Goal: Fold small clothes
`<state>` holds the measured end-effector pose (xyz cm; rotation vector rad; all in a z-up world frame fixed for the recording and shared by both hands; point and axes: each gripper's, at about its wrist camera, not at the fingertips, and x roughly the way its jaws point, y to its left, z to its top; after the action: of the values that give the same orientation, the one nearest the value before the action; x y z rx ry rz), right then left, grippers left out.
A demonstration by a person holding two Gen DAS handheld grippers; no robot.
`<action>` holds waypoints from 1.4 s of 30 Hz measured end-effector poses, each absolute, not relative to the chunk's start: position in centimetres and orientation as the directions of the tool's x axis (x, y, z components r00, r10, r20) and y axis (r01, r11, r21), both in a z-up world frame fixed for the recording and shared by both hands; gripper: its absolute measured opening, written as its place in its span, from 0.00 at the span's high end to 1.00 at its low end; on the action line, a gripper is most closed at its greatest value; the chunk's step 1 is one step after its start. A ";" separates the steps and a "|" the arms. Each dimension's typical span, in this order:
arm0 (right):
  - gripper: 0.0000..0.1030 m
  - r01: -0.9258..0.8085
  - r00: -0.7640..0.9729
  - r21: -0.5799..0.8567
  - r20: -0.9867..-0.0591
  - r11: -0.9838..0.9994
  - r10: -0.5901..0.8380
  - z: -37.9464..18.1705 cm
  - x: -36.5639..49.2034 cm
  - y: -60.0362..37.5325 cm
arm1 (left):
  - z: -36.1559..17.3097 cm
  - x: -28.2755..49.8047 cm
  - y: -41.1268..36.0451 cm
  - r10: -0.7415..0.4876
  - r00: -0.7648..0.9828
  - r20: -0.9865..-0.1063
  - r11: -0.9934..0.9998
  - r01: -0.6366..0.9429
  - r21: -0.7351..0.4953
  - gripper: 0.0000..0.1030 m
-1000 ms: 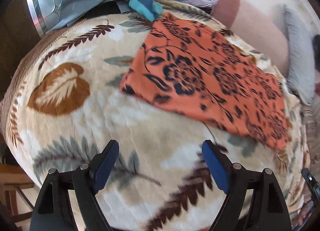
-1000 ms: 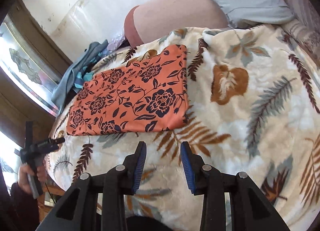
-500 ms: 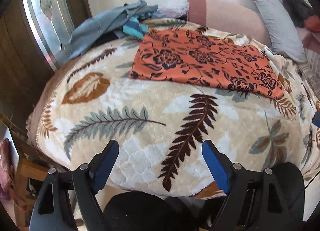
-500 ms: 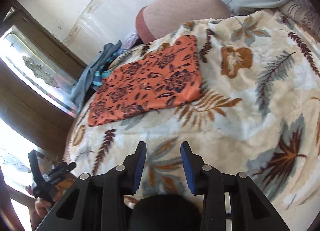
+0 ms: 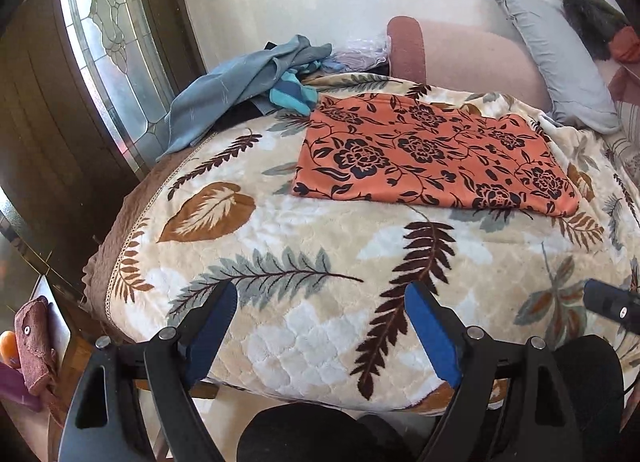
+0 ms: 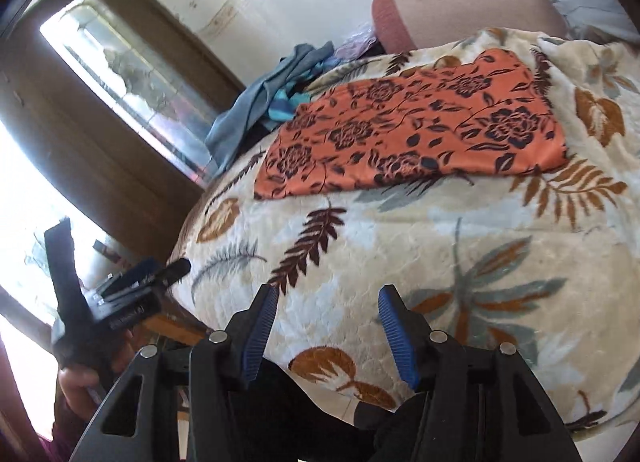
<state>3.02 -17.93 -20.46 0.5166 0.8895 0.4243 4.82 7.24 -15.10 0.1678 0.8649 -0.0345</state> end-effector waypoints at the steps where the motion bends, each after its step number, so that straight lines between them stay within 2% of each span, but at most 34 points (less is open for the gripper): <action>1: 0.44 -0.139 0.559 0.581 -0.622 0.802 0.548 -20.9 3.0 -17.5 | -15.3 5.2 7.6 0.040 0.641 -0.766 0.988 0.087 0.124 0.16; 6: 0.44 -0.142 0.560 0.552 -0.640 0.822 0.526 -23.3 3.0 -16.6 | -16.1 7.6 9.3 -0.005 0.617 -0.787 0.998 0.047 0.030 0.16; 13: 0.44 -0.142 0.585 0.554 -0.622 0.820 0.521 -24.5 3.8 -17.0 | -18.1 13.5 10.8 -0.171 0.546 -0.820 0.977 -0.016 -0.215 0.16; 17: 0.44 -0.139 0.597 0.583 -0.596 0.800 0.538 -24.8 4.2 -17.6 | -20.0 17.4 11.1 -0.272 0.529 -0.804 0.929 -0.072 -0.362 0.18; 19: 0.44 -0.136 0.596 0.603 -0.584 0.786 0.551 -25.0 4.5 -17.9 | -21.2 19.3 11.0 -0.311 0.518 -0.797 0.903 -0.100 -0.418 0.28; 21: 0.44 -0.122 0.591 0.632 -0.573 0.765 0.568 -25.4 4.8 -18.4 | -22.6 21.2 11.1 -0.336 0.498 -0.799 0.880 -0.137 -0.456 0.51; 22: 0.44 -0.117 0.592 0.648 -0.563 0.752 0.577 -25.5 4.9 -18.8 | -23.4 21.9 11.2 -0.350 0.494 -0.796 0.864 -0.158 -0.478 0.55; 23: 0.44 -0.109 0.594 0.661 -0.556 0.742 0.582 -25.6 5.0 -19.2 | -24.1 22.6 11.3 -0.359 0.492 -0.793 0.851 -0.175 -0.495 0.58; 27: 0.44 -0.099 0.591 0.691 -0.539 0.716 0.601 -26.0 5.4 -19.8 | -26.1 24.0 11.2 -0.359 0.502 -0.787 0.834 -0.206 -0.512 0.59; 39: 0.44 -0.107 0.584 0.716 -0.516 0.690 0.627 -26.3 6.4 -20.1 | -26.8 28.8 11.3 -0.365 0.552 -0.750 0.780 -0.258 -0.570 0.58; 42: 0.44 -0.095 0.588 0.722 -0.515 0.685 0.624 -26.4 6.5 -20.3 | -26.4 28.8 11.0 -0.367 0.581 -0.727 0.781 -0.233 -0.580 0.64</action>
<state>6.51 -20.32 -26.43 0.7048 0.8463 0.4619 28.80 11.03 -26.35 -0.6981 0.9691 -0.0860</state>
